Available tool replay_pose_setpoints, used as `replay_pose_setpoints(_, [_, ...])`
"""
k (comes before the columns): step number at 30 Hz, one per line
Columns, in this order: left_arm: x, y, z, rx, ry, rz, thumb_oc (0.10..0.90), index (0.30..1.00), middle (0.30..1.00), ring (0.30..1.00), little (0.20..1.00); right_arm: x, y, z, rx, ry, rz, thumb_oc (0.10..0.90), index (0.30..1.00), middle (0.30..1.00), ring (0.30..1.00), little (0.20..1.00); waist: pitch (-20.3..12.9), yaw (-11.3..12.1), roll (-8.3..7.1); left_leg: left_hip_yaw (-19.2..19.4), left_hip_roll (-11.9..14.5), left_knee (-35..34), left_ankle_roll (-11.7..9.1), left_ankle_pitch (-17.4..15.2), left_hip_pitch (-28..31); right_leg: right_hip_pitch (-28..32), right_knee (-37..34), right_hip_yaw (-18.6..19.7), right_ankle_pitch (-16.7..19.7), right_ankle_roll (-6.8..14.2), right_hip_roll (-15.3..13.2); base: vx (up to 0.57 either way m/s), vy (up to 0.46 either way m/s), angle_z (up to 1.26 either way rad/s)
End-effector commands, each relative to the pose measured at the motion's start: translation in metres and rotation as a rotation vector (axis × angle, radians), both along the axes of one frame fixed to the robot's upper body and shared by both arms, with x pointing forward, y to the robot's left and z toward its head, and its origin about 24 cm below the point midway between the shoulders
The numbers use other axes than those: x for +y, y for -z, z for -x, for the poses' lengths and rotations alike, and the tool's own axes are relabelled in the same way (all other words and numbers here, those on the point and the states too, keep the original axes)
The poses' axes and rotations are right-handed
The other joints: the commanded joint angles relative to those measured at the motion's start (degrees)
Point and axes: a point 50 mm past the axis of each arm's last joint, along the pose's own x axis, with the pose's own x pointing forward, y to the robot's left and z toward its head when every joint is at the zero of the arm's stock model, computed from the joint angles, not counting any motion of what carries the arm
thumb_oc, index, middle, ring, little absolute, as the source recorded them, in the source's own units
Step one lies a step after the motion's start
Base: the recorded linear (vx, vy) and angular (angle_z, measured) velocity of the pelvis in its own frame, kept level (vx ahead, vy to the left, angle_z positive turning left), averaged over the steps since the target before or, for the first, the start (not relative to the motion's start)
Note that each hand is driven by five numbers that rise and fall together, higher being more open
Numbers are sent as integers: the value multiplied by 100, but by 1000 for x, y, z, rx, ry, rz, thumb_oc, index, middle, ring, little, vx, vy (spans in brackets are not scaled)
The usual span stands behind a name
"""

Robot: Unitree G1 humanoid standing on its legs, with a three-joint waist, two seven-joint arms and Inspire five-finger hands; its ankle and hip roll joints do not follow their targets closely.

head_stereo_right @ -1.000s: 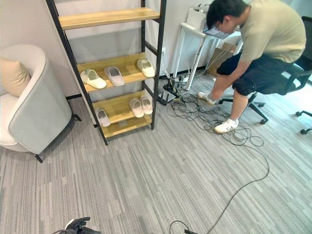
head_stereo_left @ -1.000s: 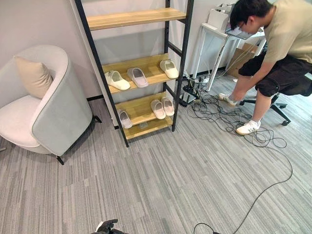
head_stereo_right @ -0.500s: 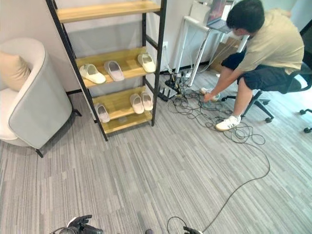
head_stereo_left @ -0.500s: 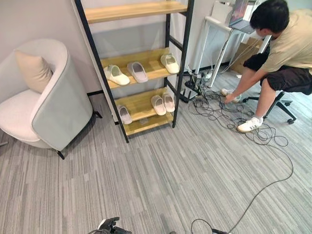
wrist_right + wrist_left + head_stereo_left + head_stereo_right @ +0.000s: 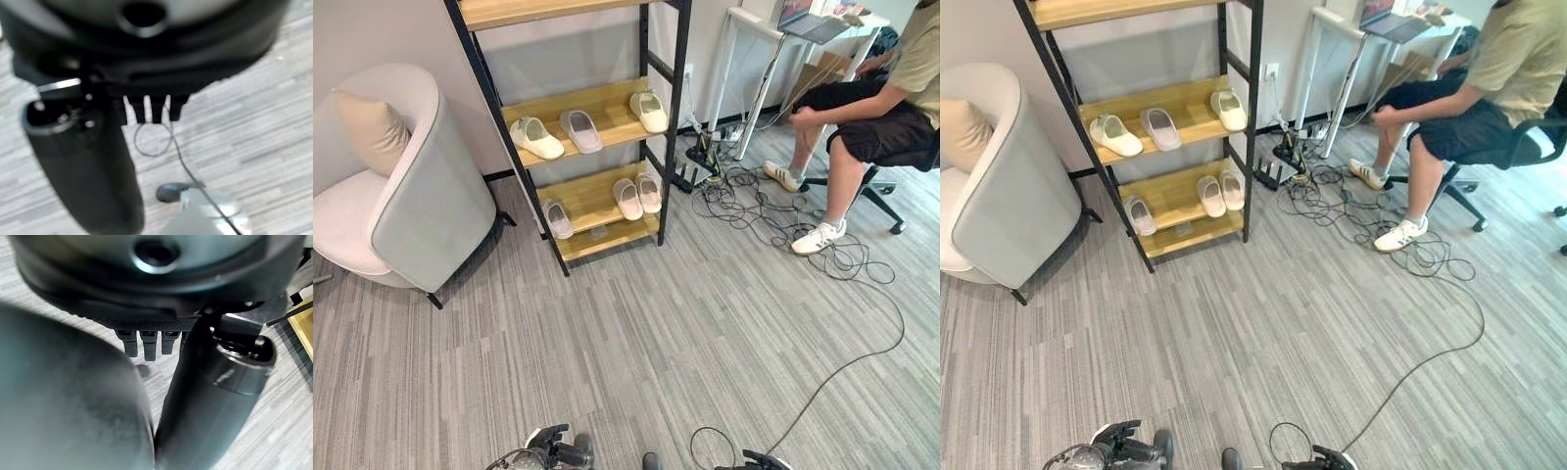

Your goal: Arrange the slippers neatly on the shoe rack.

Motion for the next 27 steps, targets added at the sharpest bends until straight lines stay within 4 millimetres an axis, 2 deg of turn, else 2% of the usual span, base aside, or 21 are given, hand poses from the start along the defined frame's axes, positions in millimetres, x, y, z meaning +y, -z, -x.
replay_pose_setpoints(1, [2, -3, -6, -44, 16, -7, 800, 900, 900, 900, 900, -10, -3, 5, -3, -36, 46, 800, 900, 900, 900, 900, -413, 38, 0, 66, -201, 377, 211, 88, 103, -78, 779, 568, 234, 735, -66, 208, 95, -79])
replay_pose_setpoints(6, [-1, -4, -10, -67, 2, 4, 800, 900, 900, 900, 900, -5, -4, -9, -34, -81, 39, 800, 900, 900, 900, 900, -445, 188, 4, 197, -203, 315, 268, 6, 289, -182, 1074, 616, 440, 991, -319, 185, 69, -54])
replay_pose_setpoints(7, [-2, -7, -18, -98, -4, 11, 800, 900, 900, 900, 900, -1, -6, -19, -57, -107, 35, 800, 900, 900, 900, 900, -415, 277, 20, 211, -180, 184, 322, -7, 499, -430, 1629, 537, 928, 1181, -421, 259, 38, -41])
replay_pose_setpoints(8, [-2, -8, -19, -101, -1, 10, 800, 900, 900, 900, 900, 1, -7, -22, -69, -108, 33, 800, 900, 900, 900, 900, -421, 294, 43, 186, -168, 149, 327, -13, 557, -486, 1748, 431, 1018, 1213, -469, 212, 15, -43])
replay_pose_setpoints(10, [-1, -8, -20, -106, 3, 4, 800, 900, 900, 900, 900, 4, -7, -25, -88, -107, 23, 800, 900, 900, 900, 900, -424, 241, 91, 52, -215, 5, 338, -43, 781, -674, 1810, 276, 1061, 1207, -494, 237, 8, -25])
replay_pose_setpoints(12, [0, -7, -16, -98, 0, 0, 800, 900, 900, 900, 900, 5, -9, -31, -109, -119, 23, 800, 900, 900, 900, 900, -447, 193, 166, -40, -195, -313, 329, -163, 1119, -1051, 1177, -44, 848, 1109, -581, 311, -41, -3])
replay_pose_setpoints(13, [0, -7, -16, -97, 0, 0, 800, 900, 900, 900, 900, 5, -9, -31, -108, -119, 23, 800, 900, 900, 900, 900, -427, 174, 173, -61, -193, -321, 329, -176, 1154, -1012, 1173, -67, 832, 1106, -581, 162, -52, -13])
replay_pose_setpoints(15, [1, -6, -12, -83, 0, -3, 800, 900, 900, 900, 900, 7, -9, -32, -112, -124, 17, 800, 900, 900, 900, 900, -394, 71, 190, -165, -209, -449, 358, -302, 1427, -1307, 816, -124, 926, 1092, -581, 237, -97, 2])
replay_pose_setpoints(17, [1, -5, -10, -75, 9, -4, 800, 900, 900, 900, 900, 9, -9, -32, -120, -139, 6, 800, 900, 900, 900, 900, -272, -123, 184, -370, -212, -504, 369, -458, 1791, -1745, 581, -99, 1166, 1160, -576, 261, -163, 0])
replay_pose_setpoints(19, [1, -4, -8, -70, 14, -2, 800, 900, 900, 900, 900, 10, -9, -30, -118, -145, 4, 800, 900, 900, 900, 900, -243, -181, 145, -440, -179, -492, 355, -546, 1959, -1883, 646, -138, 1261, 1210, -583, 142, -183, 42])
replay_pose_setpoints(20, [0, -3, -6, -64, 25, -1, 800, 900, 900, 900, 900, 9, -7, -23, -103, -143, 4, 800, 900, 900, 900, 900, -307, -207, 70, -476, -167, -431, 322, -634, 2038, -1700, 681, -88, 1251, 1202, -608, 146, -262, 67])
replay_pose_setpoints(23, [0, -2, -1, -50, 33, 3, 800, 900, 900, 900, 900, 8, -6, -16, -89, -146, 0, 800, 900, 900, 900, 900, -383, -209, 23, -559, -11, -214, 227, -581, 2009, -1624, 1052, 30, 1033, 1092, -429, 71, -247, 36])
replay_pose_setpoints(27, [2, -1, 2, -44, 28, 3, 800, 900, 900, 900, 900, 5, -5, -11, -83, -138, 2, 800, 900, 900, 900, 900, -441, -240, 7, -636, 168, -9, 110, -513, 1980, -1525, 1317, -36, 747, 976, -337, 40, -216, 4])
